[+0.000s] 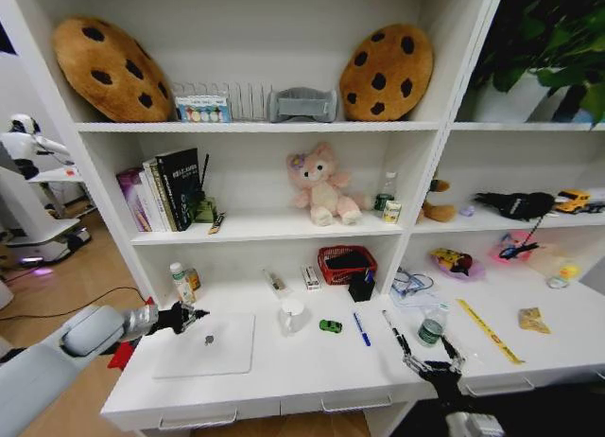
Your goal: Organize the objects on the table.
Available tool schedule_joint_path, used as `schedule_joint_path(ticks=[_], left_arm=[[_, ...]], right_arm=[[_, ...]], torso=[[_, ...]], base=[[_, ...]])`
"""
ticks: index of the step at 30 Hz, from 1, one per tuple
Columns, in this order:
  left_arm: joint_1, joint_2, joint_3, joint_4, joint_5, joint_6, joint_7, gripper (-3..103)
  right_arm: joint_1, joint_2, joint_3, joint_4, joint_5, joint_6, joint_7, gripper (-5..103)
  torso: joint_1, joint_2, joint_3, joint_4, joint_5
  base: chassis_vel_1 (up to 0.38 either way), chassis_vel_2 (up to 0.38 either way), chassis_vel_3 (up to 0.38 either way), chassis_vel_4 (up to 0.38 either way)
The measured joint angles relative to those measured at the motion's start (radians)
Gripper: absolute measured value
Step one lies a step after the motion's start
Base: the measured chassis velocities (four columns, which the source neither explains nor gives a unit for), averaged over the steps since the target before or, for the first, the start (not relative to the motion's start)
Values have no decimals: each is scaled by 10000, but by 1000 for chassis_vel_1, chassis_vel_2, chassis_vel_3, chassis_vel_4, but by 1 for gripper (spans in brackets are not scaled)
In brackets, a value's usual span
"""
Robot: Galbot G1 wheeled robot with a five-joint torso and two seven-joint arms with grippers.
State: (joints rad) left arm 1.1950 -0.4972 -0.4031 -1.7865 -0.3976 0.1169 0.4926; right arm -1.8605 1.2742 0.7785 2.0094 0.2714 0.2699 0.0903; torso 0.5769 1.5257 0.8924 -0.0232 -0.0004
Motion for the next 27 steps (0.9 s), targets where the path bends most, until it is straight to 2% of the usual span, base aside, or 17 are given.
schedule_joint_path(ticks=[1,2,3,4,5,7,8,9,10,12,13,15,17,19,21,25,27], left_arm=[[438,-241,-365,-244,-547,243,-876,0],[438,-241,-365,-244,-547,243,-876,0],[1354,-733,-1189,-740,-1359,660,-2327,0],[2107,-1173,-1833,-1102,-1805,919,-3309,-3],[2107,-1173,-1833,-1102,-1805,919,-3309,-3],[3247,-2221,-3195,-1644,-2167,1082,-4633,7],[3247,-2221,-3195,-1644,-2167,1082,-4633,7],[3494,-2514,-3545,-1764,-2190,1074,-4852,12],[4209,-3347,-4422,-2065,-2128,1043,-5343,17],[4415,-3645,-4702,-2141,-2014,1013,-5423,23],[4967,-4501,-5561,-2454,-1686,941,-5618,28],[5220,-4790,-5881,-2646,-1663,931,-5730,33],[5527,-5174,-6310,-2937,-1793,944,-5995,39],[6203,-5972,-7403,-3872,-2257,1157,-6641,49],[6921,-6803,-8305,-4827,-2324,1241,-6671,61],[7299,-7331,-8637,-5357,-2288,1285,-6578,66],[7579,-7824,-8725,-5830,-2138,1294,-6420,77]], right_arm=[[-11,-5,74,53,52,0,17,100],[-11,-5,74,53,52,0,17,100],[9,-58,142,102,123,-2,29,100],[46,-110,173,111,190,-17,45,100],[46,-110,173,111,190,-17,45,100],[124,-223,223,132,355,-93,74,100],[124,-223,223,132,355,-93,74,100],[142,-252,225,132,398,-117,89,100],[185,-354,221,117,457,-173,104,100],[187,-388,214,109,467,-186,105,100],[193,-480,171,88,470,-220,90,100],[192,-495,144,79,454,-230,88,100],[186,-502,82,73,370,-265,90,100],[157,-463,-66,108,105,-365,97,100],[93,-401,-192,200,-34,-410,68,100],[51,-355,-220,227,-81,-409,-14,100],[-17,-314,-226,274,-78,-395,-71,100]], torso=[[1,1,0,-2,-4],[1,1,0,-2,-4],[1,0,0,-1,6],[0,0,0,3,9],[0,0,0,3,9],[0,0,-1,7,2],[0,0,-1,7,2],[0,1,-1,6,6],[-1,1,-1,8,8],[-1,1,-1,7,7],[-1,1,-1,9,1],[-1,1,-2,7,4],[-1,1,-1,7,7],[-1,1,-2,5,8],[-1,2,-2,7,8],[-2,2,-2,7,7],[-2,1,-2,7,6]], base=[[0,0,0,0],[0,0,0,0],[0,0,0,0],[0,0,0,0],[0,0,0,0],[0,0,0,0],[0,0,0,0],[0,0,0,0],[0,0,0,0],[0,0,0,0],[0,0,0,0],[0,0,0,0],[0,0,0,0],[0,0,0,0],[0,0,0,0],[0,0,0,0],[0,0,0,0]])
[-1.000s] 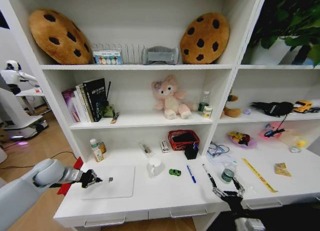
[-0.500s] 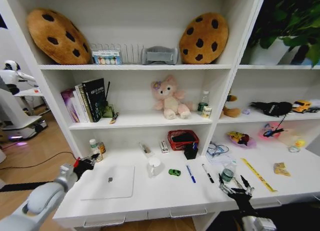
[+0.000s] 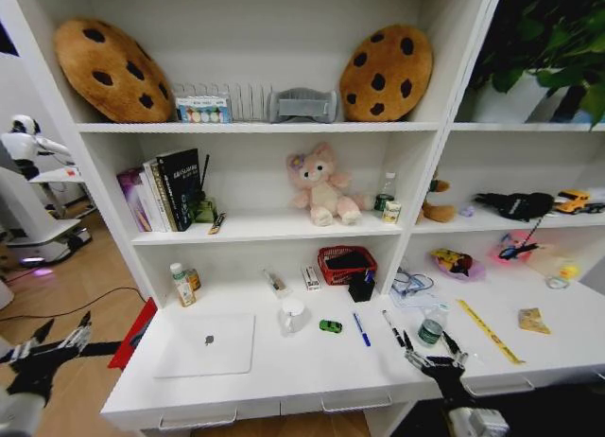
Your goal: Organize the objects on the table.
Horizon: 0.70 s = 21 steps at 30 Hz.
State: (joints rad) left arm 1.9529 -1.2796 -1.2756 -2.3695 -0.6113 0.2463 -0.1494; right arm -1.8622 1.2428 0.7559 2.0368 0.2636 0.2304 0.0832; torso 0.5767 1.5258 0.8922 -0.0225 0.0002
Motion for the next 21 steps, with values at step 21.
schedule_joint_path(ticks=[21], left_arm=[[454,-609,2244,-1148,1640,-165,490,100]], right_arm=[[-468,-191,260,-344,396,573,-150,100]], torso=[[1,-1,2,-3,-1]], base=[[0,0,0,0]])
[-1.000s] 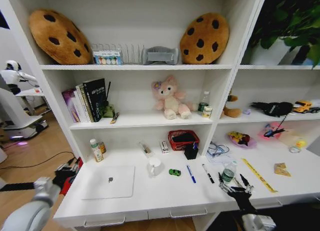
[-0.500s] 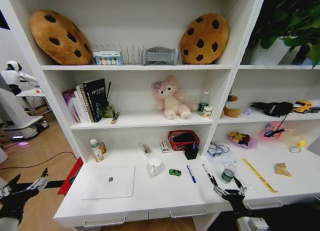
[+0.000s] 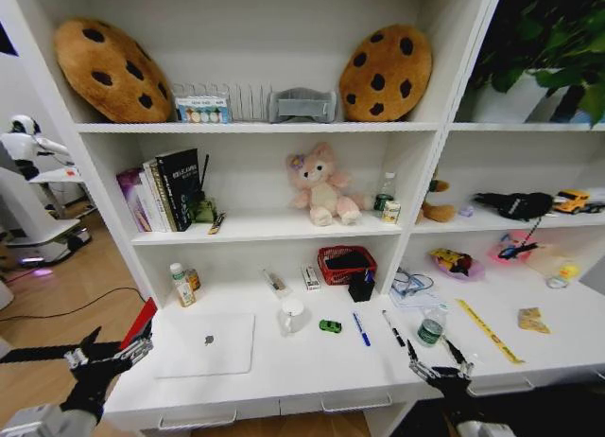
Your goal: Organize the objects on the table.
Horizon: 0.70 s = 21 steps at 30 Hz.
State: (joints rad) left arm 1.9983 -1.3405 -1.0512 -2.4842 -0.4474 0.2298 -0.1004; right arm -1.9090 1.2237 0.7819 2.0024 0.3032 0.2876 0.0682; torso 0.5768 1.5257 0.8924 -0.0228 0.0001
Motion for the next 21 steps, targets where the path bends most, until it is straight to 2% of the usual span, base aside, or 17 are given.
schedule_joint_path(ticks=[7,13,16,18,21], left_arm=[[-5,8,-5,1,0,-6,5,100],[-12,21,-7,17,-6,-13,10,100],[-15,27,-7,24,-9,-16,14,100],[-16,31,-7,29,-11,-20,17,100],[-17,33,-7,32,-13,-22,17,100]], right_arm=[[52,42,13,215,78,137,-93,100],[39,-128,-58,494,-59,167,-593,100],[167,-341,-263,516,-36,-18,-933,100],[290,-750,-361,625,362,-233,-1314,100],[408,-1090,-336,674,533,-295,-1415,100]], torso=[[0,0,0,1,-1],[0,0,0,0,-2],[0,0,0,0,-1],[1,0,0,0,-1],[2,0,0,2,-1]], base=[[0,0,0,0],[0,0,0,0],[0,0,0,0],[0,0,0,0],[0,0,0,0]])
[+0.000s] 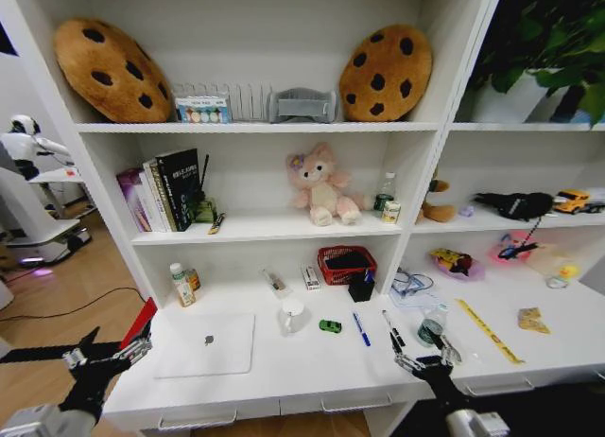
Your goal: Organize the objects on the table.
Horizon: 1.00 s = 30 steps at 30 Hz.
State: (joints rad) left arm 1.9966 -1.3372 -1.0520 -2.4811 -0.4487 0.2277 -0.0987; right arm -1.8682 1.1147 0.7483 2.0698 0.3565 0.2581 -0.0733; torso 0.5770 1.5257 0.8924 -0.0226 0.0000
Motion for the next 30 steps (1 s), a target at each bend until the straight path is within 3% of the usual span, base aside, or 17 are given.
schedule_joint_path(ticks=[9,10,11,13,15,19,21,22,24,25,27,29,30], left_arm=[[-1,5,0,6,-6,-1,1,100],[0,6,-1,7,-7,-2,1,100],[0,8,-1,9,-7,-2,1,100],[-1,9,-1,9,-7,-1,1,100],[-1,10,-2,11,-8,-1,3,100],[-1,11,-2,13,-8,-2,3,100],[-3,13,-2,15,-9,-2,3,100],[-3,13,-2,15,-9,-2,3,100],[-3,14,-3,16,-9,-2,5,100],[-3,14,-3,16,-9,-2,5,100],[-3,14,-3,16,-9,-2,6,100],[-3,14,-3,16,-9,-2,9,100],[-2,14,-3,16,-9,-1,9,100]], right_arm=[[170,-205,46,42,207,-199,105,100],[273,-272,-121,-28,215,-473,112,100],[533,-588,-236,-209,696,-895,-505,100],[635,-743,-265,-264,946,-1083,-808,100],[1181,-1389,-355,-500,1863,-1944,-1629,100],[1628,-1931,-401,-868,2480,-2233,-2092,100],[2189,-2568,-424,-1507,2742,-2366,-2891,100],[2189,-2568,-424,-1507,2742,-2366,-2891,100],[3126,-3129,-701,-2417,2233,-2191,-3905,100],[3126,-3129,-701,-2417,2233,-2191,-3905,100],[4107,-3531,-1245,-3327,1573,-1601,-5130,100],[4448,-3639,-1536,-3619,1495,-1433,-5488,100],[5090,-3794,-2113,-4113,1471,-1292,-6052,100]], torso=[[0,0,0,-1,0],[0,0,0,-3,0],[0,0,0,-3,1],[0,0,0,-3,2],[0,0,0,0,1],[0,0,0,3,3],[0,0,0,-3,0],[0,0,0,-3,0],[0,0,1,-2,0],[0,0,1,-2,0],[0,-1,1,0,0],[0,-1,1,-1,3],[1,-1,1,-2,3]], base=[[0,0,0,0],[0,0,0,0],[0,0,0,0],[0,0,0,0],[0,0,0,0],[0,0,0,0],[0,0,0,0],[0,0,0,0],[0,0,0,0],[0,0,0,0],[0,0,0,0],[0,0,0,0],[0,0,0,0]])
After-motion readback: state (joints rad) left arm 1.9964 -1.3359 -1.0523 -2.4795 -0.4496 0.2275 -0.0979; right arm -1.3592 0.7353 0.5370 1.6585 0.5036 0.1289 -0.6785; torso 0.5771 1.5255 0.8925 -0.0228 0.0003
